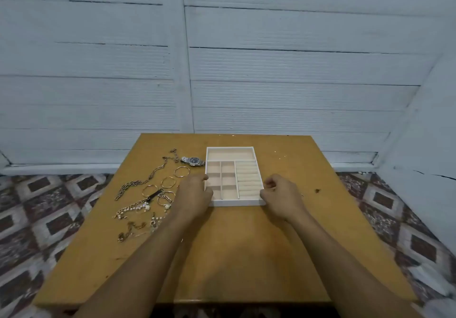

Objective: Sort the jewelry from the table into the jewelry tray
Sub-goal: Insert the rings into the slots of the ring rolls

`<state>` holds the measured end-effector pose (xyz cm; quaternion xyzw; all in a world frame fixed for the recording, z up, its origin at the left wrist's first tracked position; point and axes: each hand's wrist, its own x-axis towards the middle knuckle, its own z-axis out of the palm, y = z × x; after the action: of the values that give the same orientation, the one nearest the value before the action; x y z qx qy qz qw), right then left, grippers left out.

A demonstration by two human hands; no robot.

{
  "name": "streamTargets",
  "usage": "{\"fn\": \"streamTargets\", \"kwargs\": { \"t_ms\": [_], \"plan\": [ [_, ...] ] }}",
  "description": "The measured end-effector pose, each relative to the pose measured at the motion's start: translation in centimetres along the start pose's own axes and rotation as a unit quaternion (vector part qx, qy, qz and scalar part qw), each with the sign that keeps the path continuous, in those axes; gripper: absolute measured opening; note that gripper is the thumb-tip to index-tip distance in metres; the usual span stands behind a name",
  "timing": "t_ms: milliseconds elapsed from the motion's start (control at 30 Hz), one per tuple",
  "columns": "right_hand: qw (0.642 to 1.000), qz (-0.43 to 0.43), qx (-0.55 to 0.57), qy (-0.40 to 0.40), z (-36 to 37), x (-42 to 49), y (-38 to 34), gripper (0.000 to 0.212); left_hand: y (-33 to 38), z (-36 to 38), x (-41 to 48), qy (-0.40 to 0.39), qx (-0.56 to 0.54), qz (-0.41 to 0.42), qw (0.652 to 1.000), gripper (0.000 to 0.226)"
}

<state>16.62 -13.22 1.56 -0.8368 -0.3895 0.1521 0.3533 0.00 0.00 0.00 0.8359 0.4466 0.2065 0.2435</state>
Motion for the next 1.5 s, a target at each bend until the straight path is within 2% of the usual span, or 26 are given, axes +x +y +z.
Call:
{"fn": "streamTargets", "kwargs": {
  "t_ms": [267, 867, 1500],
  "plan": [
    [1.000, 0.022, -0.009, 0.017, 1.1, 1.1, 0.6, 0.003, -0.7, 0.7, 1.0, 0.017, -0.016, -0.027, 0.999, 0.038],
    [0.998, 0.025, -0.026, 0.059, 2.2, 1.1, 0.9, 0.018, -0.8, 1.2, 0.8, 0.033, 0.001, -0.038, 0.999, 0.032],
    [0.997, -0.003, -0.047, 0.057, 2.3, -1.6, 0.9, 0.021, -1.2, 0.6, -1.9, 0.034, 0.059, 0.020, 0.997, 0.034]
  ]
}}
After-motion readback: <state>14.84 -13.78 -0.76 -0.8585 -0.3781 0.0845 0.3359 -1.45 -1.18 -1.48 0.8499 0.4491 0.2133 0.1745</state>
